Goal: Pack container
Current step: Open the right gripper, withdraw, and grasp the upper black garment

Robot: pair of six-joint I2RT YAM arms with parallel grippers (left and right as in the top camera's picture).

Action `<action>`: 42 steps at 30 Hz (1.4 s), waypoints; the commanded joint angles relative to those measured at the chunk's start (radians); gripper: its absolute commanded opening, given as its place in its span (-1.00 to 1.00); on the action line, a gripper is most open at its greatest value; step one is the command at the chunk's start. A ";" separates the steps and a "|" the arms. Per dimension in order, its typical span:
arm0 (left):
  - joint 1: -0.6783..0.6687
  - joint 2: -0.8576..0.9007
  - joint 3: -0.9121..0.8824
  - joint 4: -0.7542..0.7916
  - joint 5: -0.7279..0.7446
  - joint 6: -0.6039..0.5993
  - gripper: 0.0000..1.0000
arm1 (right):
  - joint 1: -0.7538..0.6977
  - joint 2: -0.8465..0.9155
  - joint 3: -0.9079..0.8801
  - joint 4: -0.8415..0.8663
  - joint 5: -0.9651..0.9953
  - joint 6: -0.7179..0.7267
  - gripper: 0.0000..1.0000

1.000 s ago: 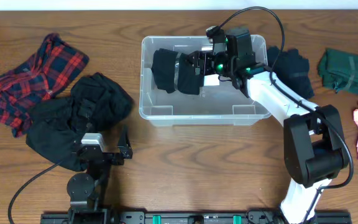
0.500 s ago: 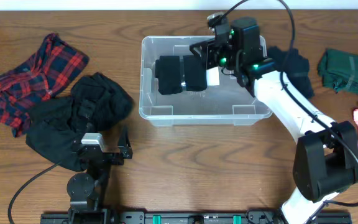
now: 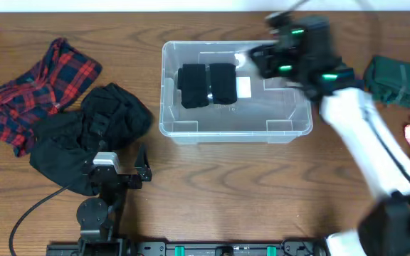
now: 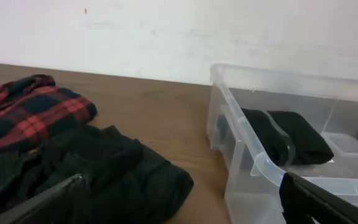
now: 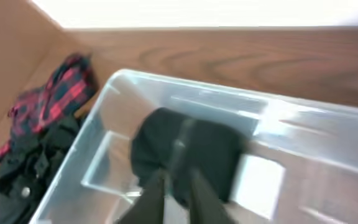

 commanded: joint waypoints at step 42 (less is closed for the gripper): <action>0.005 -0.001 -0.018 -0.034 0.018 -0.002 0.96 | -0.678 0.258 -0.325 0.079 0.008 -0.077 0.38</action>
